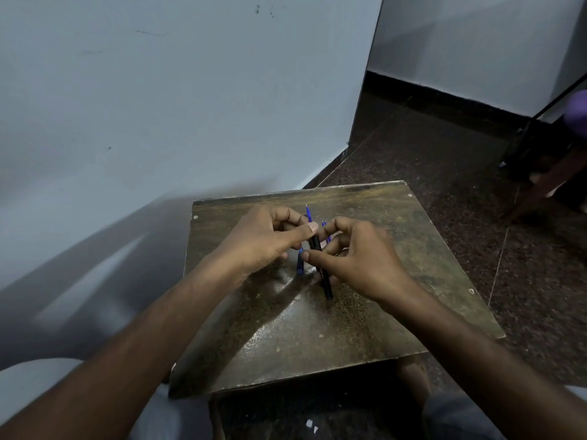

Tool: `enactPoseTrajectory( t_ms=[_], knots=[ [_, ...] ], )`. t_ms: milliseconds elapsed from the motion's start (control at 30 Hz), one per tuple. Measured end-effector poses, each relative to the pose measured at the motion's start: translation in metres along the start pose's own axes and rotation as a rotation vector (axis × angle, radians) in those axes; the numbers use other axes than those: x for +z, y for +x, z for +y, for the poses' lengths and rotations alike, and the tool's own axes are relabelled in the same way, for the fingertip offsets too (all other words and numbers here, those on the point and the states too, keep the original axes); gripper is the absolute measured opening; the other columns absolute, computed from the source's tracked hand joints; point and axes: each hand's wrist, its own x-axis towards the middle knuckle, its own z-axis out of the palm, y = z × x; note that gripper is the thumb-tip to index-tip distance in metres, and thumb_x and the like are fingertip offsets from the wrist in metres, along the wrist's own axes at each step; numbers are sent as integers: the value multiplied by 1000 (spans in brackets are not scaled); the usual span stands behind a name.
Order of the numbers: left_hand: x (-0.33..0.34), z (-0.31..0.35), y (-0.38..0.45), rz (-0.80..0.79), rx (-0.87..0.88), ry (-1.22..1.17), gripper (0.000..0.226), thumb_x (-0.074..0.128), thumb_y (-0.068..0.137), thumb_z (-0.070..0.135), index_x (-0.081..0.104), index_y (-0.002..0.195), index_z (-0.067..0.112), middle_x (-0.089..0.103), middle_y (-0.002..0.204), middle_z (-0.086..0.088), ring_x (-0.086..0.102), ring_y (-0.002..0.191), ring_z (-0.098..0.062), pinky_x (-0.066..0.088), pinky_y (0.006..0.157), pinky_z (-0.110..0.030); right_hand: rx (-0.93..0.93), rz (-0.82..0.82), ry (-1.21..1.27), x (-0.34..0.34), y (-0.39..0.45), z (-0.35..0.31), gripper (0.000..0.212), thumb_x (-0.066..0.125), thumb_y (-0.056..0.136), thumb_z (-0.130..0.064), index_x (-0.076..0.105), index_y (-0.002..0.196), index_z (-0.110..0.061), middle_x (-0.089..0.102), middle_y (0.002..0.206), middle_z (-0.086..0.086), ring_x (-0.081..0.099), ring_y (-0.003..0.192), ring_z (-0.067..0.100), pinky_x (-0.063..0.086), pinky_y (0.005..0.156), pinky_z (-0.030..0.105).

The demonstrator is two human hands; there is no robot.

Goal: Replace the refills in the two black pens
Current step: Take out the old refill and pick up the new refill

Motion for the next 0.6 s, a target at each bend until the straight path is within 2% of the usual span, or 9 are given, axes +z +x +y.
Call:
enactPoseTrajectory(
  t_ms=[67, 167, 267, 367, 433, 600],
  knots=[
    [1, 0, -1, 14, 4, 9, 26, 78, 84, 64, 84, 95, 42, 83, 86, 14, 78, 82, 1, 56, 64, -18, 5, -19, 48, 0, 1, 2, 28, 91, 88, -32, 72, 107, -24, 84, 76, -4, 81, 65, 15, 68, 57, 36],
    [0, 2, 0, 40, -26, 23, 12, 75, 99, 44, 81, 104, 35, 85, 94, 13, 80, 85, -1, 58, 64, -21, 70, -58, 245, -1, 2, 3, 24, 83, 96, -26, 69, 116, -28, 87, 87, 3, 84, 74, 27, 70, 67, 48],
    [2, 4, -2, 48, -4, 188, 14, 83, 90, 37, 79, 103, 34, 83, 89, 17, 78, 80, 3, 60, 68, -23, 134, -56, 433, -2, 5, 2, 17, 76, 102, -21, 70, 118, -23, 87, 91, 5, 82, 72, 19, 68, 67, 42],
    [7, 8, -6, 82, 36, 285, 21, 89, 81, 46, 78, 93, 34, 79, 78, 24, 69, 64, 11, 52, 64, -11, 176, -36, 532, -1, 6, -2, 11, 74, 104, -23, 73, 112, -16, 85, 87, 5, 80, 66, 17, 68, 62, 36],
    [11, 9, -9, 115, 67, 326, 22, 91, 79, 46, 77, 91, 33, 79, 77, 22, 70, 63, 12, 49, 59, -4, 220, -38, 605, 0, 6, -5, 13, 76, 102, -24, 73, 108, -12, 83, 86, 5, 80, 66, 19, 67, 61, 32],
    [12, 13, -13, 159, 115, 368, 16, 93, 81, 37, 78, 79, 33, 76, 66, 26, 70, 62, 13, 48, 56, -3, 316, -21, 774, -1, 10, -7, 8, 81, 97, -24, 76, 92, -22, 81, 87, -2, 78, 69, 15, 64, 63, 23]
  ],
)
